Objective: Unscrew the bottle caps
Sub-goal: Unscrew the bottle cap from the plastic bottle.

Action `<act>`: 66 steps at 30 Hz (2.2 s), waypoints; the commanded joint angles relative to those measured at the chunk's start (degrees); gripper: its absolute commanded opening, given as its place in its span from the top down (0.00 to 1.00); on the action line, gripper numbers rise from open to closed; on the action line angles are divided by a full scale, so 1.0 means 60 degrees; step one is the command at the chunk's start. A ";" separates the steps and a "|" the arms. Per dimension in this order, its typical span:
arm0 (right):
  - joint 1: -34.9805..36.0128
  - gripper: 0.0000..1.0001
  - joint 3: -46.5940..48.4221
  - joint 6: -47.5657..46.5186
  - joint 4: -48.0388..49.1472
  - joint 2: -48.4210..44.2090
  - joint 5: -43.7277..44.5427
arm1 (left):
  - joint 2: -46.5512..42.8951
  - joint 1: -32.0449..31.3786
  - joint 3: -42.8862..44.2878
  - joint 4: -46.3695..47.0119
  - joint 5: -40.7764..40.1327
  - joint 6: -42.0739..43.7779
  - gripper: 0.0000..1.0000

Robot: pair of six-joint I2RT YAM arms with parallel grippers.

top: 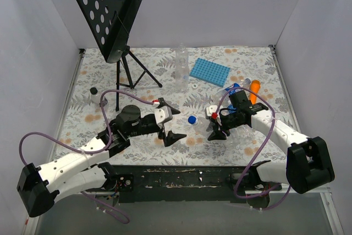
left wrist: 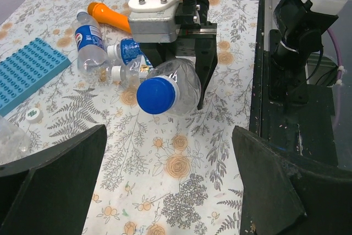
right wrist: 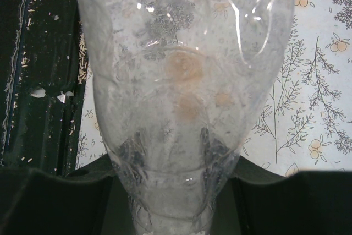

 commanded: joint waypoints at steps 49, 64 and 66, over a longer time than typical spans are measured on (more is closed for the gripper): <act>0.0080 0.94 0.0097 -0.0198 -0.0073 0.0036 -0.0300 | 0.3324 -0.0060 0.4263 -0.4263 -0.3061 -1.1808 1.00; 0.0066 0.93 0.0068 -0.0169 -0.0029 -0.0008 -0.0256 | 0.2973 -0.0119 0.3927 -0.4117 -0.3942 -1.1370 0.51; 0.0066 0.94 0.0068 -0.0183 -0.0043 -0.0008 -0.0227 | 0.2827 -0.0119 0.3853 -0.3999 -0.3970 -1.1165 0.36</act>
